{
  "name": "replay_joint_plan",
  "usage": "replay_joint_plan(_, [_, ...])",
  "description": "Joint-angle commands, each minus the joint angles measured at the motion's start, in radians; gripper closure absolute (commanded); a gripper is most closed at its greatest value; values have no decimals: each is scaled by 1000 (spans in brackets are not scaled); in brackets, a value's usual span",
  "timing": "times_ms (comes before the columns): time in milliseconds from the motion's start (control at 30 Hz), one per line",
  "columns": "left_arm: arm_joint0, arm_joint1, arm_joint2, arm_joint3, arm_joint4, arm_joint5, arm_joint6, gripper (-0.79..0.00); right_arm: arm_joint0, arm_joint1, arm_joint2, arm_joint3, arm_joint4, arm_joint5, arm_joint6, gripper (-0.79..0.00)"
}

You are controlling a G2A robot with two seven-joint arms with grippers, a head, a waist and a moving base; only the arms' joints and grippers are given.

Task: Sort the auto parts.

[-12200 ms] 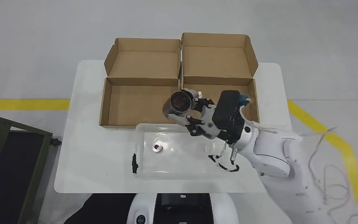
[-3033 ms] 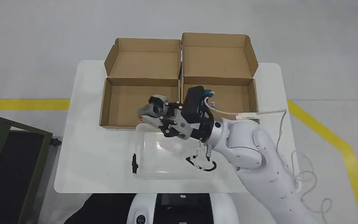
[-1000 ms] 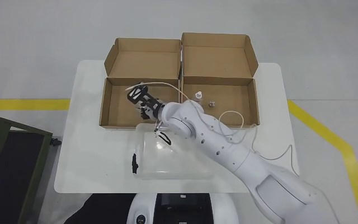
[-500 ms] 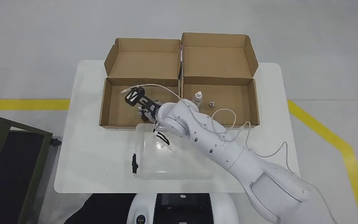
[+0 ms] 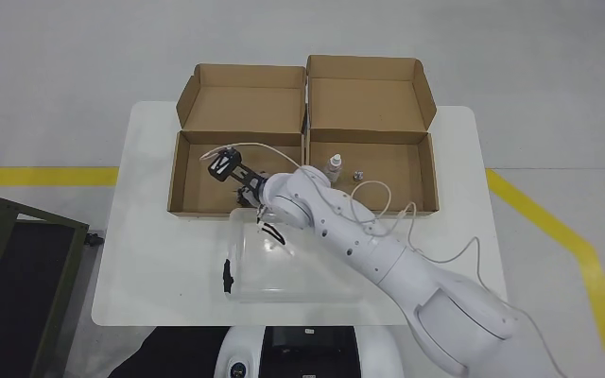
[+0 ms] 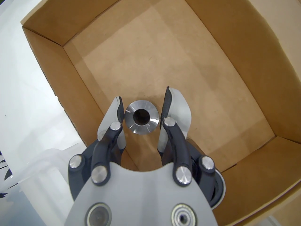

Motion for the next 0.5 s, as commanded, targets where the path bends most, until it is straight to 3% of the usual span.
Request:
replay_joint_plan(0, [0, 0, 0, 0, 0, 0, 0, -785, 0, -3, 6, -7, 1, -6, -2, -332])
replay_joint_plan(233, [0, 0, 0, 0, 0, 0, 0, -785, -31, 13, 64, -129, -10, -21, -2, -391])
replay_joint_plan(467, [0, 0, 0, 0, 0, 0, 0, -785, -136, 64, 172, -368, -61, -58, 19, -570])
